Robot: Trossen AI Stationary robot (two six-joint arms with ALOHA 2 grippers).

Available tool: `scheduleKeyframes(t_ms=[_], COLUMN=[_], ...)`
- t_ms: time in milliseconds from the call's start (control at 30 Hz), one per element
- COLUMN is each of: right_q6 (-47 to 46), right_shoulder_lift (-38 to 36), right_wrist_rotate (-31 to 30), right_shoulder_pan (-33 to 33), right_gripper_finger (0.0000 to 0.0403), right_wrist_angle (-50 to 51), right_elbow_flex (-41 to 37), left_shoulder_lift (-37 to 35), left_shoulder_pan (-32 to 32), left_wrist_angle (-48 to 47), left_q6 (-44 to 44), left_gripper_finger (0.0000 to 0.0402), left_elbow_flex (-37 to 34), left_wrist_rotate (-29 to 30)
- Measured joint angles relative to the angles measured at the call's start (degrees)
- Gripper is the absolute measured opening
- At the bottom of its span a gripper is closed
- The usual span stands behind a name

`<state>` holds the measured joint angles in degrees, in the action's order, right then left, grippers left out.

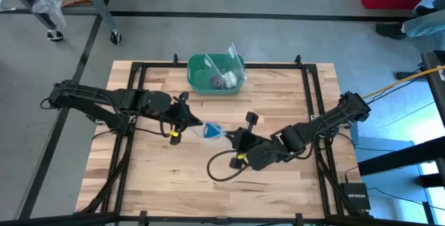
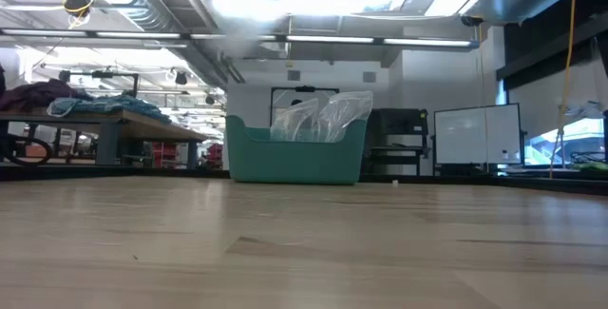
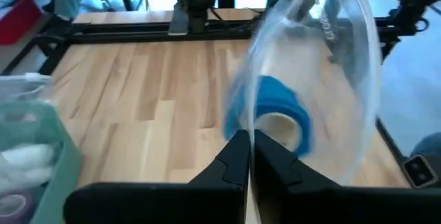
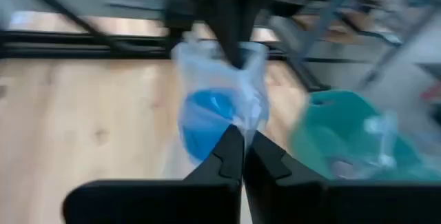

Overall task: Roll bandage
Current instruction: Close the transparent zip bag

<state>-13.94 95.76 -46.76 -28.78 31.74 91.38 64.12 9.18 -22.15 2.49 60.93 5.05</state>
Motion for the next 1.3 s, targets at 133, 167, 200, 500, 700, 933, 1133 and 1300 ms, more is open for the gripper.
scheduleKeyframes(t_ms=[133,167,200,500,700,933,1133,1300], right_q6=[-2.36,-4.06,-5.74,-11.38,-12.58,-19.54,-21.65,-21.24], right_shoulder_lift=[-0.19,-0.16,-0.05,0.05,-0.03,0.01,0.01,0.01], right_wrist_rotate=[6.65,8.18,7.89,9.37,12.90,13.46,13.33,12.82], right_shoulder_pan=[1.24,1.51,1.78,3.43,4.52,4.53,4.44,4.44], right_gripper_finger=[0.0005,0.0004,0.0004,0.0004,0.0003,0.0002,0.0002,0.0003], right_wrist_angle=[1.17,2.72,3.92,-0.09,-9.40,-25.25,-29.23,-29.15], right_elbow_flex=[-0.37,-0.84,-1.65,-9.63,-18.33,-32.51,-34.83,-34.48], left_shoulder_lift=[0.00,0.00,-0.14,-0.17,0.11,-0.80,-0.85,1.17], left_shoulder_pan=[-0.32,-0.32,-0.30,-0.30,-1.26,-1.87,0.43,4.67], left_wrist_angle=[0.10,0.01,-0.16,-4.05,-7.85,-21.86,-15.12,6.15], left_q6=[-1.79,-2.19,-2.80,-5.46,-5.93,-4.06,3.20,12.13], left_gripper_finger=[0.0005,0.0005,0.0005,0.0005,0.0045,0.0125,0.0136,0.0130], left_elbow_flex=[0.00,0.00,0.00,-0.47,-0.52,-0.52,-7.40,-22.11], left_wrist_rotate=[-0.08,-0.14,-0.14,-0.16,-0.29,-0.32,-0.27,-0.40])
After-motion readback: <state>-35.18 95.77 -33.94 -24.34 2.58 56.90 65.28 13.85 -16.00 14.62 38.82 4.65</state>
